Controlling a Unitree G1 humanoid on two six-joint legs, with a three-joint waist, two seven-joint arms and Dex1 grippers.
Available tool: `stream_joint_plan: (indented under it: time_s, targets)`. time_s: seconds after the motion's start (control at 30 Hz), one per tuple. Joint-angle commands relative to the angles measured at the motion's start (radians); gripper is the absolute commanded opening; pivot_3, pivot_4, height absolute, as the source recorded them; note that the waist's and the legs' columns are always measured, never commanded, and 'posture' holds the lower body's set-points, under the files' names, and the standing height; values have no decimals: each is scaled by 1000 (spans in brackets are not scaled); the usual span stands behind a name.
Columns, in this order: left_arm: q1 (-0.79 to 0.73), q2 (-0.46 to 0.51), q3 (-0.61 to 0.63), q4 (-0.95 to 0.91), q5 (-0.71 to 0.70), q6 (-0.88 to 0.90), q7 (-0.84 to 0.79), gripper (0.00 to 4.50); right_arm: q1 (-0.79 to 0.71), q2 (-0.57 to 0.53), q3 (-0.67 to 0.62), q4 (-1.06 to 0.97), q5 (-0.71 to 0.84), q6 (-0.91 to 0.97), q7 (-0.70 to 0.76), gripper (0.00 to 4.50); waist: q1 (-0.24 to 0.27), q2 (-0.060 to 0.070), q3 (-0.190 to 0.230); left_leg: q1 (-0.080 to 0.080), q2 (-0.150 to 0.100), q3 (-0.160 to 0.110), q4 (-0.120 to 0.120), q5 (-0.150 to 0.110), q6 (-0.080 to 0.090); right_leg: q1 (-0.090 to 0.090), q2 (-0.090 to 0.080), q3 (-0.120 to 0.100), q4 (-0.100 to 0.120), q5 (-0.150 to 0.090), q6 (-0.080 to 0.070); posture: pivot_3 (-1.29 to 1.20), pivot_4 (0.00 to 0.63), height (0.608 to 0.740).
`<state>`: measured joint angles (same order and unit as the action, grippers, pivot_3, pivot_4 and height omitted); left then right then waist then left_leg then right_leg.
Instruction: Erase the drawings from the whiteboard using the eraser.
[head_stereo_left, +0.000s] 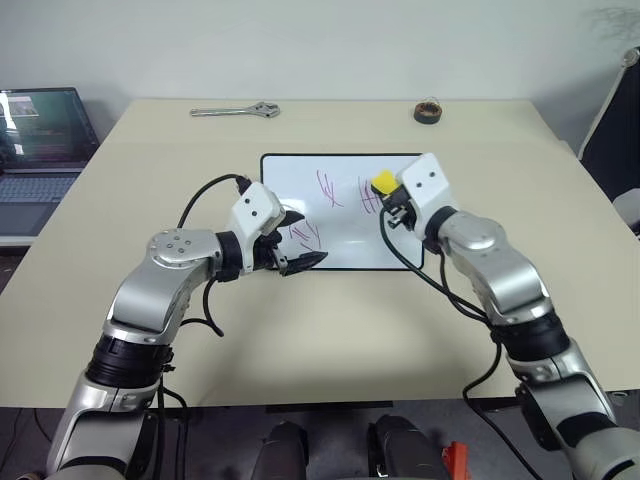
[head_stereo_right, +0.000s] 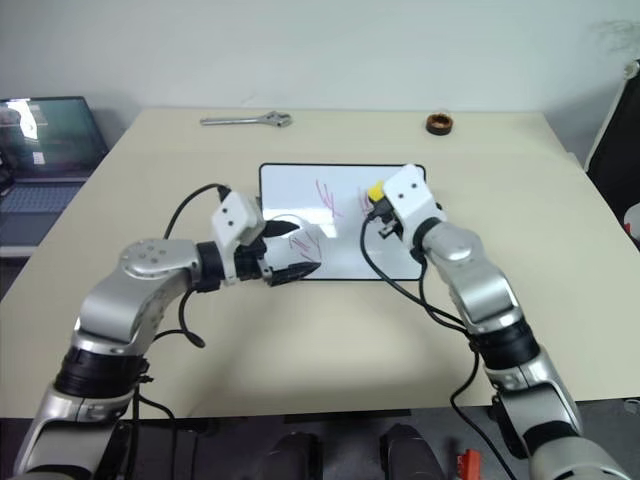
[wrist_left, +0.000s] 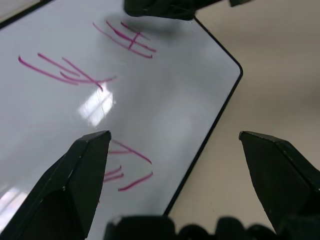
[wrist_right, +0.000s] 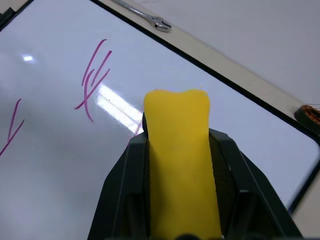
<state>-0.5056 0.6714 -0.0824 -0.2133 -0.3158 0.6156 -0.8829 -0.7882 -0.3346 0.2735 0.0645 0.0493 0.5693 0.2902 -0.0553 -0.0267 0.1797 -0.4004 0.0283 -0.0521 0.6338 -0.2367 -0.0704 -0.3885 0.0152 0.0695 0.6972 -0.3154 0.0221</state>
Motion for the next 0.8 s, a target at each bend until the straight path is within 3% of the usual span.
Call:
stream_joint_plan:
  time_s: [0.03, 0.23, 0.57, 0.8]
  targets:
    - [5, 6, 23, -71, -24, 12, 5, 4500, -88, 25, 0, 143, -53, -124, 15, 1198, 4, 0, 0, 0, 0, -1, 0, 0, 0, 0, -1, 0, 0, 0, 0, 0, 150, 740]
    - [6, 4, 30, -89, -23, 26, 22, 4500, -110, 25, 0, 287, -96, -187, 68, 1198, 4, 0, 0, 0, 0, -1, 0, 0, 0, 0, -1, 0, 0, 0, 0, 0, 150, 740]
    - [-17, -8, 11, -49, -16, -2, 26, 4500, 7, -115, 113, 128, -195, -148, 299, 1197, 4, -1, 0, 1, 0, -3, 6, 0, 0, 3, 0, -1, 3, 0, 0, 0, 150, 740]
    - [-24, -12, 1, -17, -11, -26, 10, 4500, -98, -38, 33, 252, -246, -267, 114, 1196, -4, -1, 0, 2, -1, -2, 10, 0, 0, 3, 1, -1, 8, 0, 0, 0, 150, 740]
